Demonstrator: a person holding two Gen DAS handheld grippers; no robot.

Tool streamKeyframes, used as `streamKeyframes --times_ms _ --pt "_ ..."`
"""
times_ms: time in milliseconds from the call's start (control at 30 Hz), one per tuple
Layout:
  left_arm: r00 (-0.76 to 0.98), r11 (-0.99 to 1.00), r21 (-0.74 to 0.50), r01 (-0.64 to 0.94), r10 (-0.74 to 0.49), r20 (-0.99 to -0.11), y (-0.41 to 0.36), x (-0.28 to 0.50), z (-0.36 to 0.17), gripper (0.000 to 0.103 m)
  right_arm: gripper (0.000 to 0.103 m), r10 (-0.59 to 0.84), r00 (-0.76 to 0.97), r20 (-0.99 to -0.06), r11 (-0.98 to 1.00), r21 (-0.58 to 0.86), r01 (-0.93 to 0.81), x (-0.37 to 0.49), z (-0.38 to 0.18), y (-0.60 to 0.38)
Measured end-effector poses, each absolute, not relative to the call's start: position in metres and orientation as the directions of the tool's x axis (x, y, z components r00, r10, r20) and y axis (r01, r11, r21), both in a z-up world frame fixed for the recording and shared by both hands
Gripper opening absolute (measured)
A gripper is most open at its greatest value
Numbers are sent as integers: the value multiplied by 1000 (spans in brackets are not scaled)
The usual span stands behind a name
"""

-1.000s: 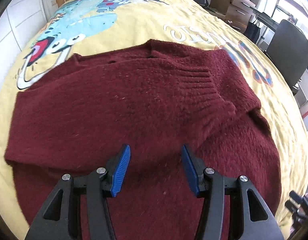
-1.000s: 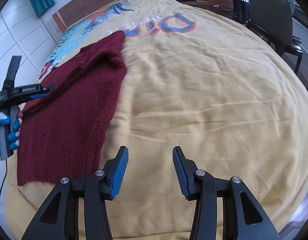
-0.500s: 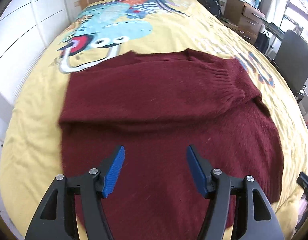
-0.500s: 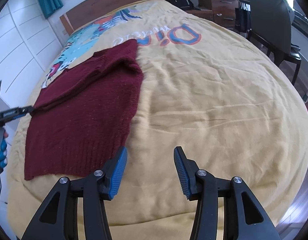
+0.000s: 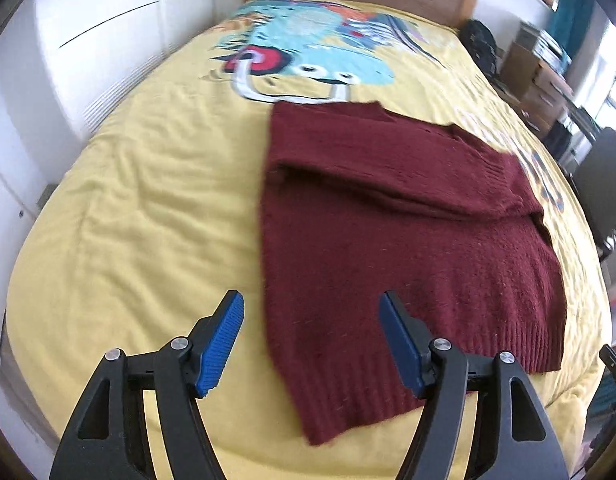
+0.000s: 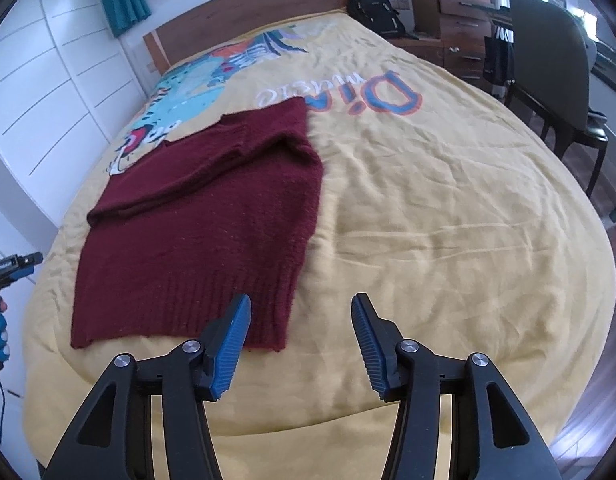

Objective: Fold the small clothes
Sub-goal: 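Move both tools to the ribbed hem of the sweater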

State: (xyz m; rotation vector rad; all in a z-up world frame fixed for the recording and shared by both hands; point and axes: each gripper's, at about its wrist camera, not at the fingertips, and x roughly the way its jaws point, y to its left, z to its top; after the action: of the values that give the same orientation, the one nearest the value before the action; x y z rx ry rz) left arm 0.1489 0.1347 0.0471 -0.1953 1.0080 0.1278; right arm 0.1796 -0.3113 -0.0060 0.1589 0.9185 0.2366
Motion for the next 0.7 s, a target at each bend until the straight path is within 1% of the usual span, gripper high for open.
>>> streamKeyframes --times_ms 200,367,567,700 --pt "556 963 -128 -237 26 -831 160 119 63 64 55 266 605 -750 964 221 -149 168 13 -304" --pt "558 955 -158 -252 10 -829 169 103 59 64 56 265 608 -749 964 211 -160 165 20 -300" --pt "508 946 -195 -261 -37 -860 167 103 30 64 56 275 567 -777 962 225 -158 178 2 -295" --pt "457 937 -230 -262 -90 -885 162 109 1 64 56 290 520 -803 957 245 -155 193 -21 -288"
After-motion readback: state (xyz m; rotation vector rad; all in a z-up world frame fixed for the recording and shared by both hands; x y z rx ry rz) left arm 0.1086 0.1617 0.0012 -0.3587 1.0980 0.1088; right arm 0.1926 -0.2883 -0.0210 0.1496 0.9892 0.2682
